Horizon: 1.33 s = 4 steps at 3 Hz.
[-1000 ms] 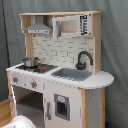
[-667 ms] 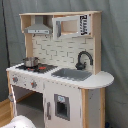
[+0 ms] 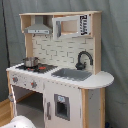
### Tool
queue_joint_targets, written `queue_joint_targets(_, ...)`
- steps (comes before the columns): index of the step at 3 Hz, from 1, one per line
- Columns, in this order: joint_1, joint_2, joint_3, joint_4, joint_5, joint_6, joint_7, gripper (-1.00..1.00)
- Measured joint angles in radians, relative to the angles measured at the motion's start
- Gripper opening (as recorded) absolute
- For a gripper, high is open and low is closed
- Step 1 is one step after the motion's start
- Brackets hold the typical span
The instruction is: Play with the kitchen
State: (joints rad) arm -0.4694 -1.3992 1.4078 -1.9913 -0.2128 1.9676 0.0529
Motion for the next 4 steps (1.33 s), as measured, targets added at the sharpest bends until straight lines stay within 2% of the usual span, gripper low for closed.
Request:
queue_joint_targets(2, 0.033, 0.055, -0.076, -0.061, 0.071, -0.063, -0.198, 1.00)
queue_joint_targets(4, 0.066, 0.111, -0.127, -0.085, 0.162, -0.155, -0.348, 1.00)
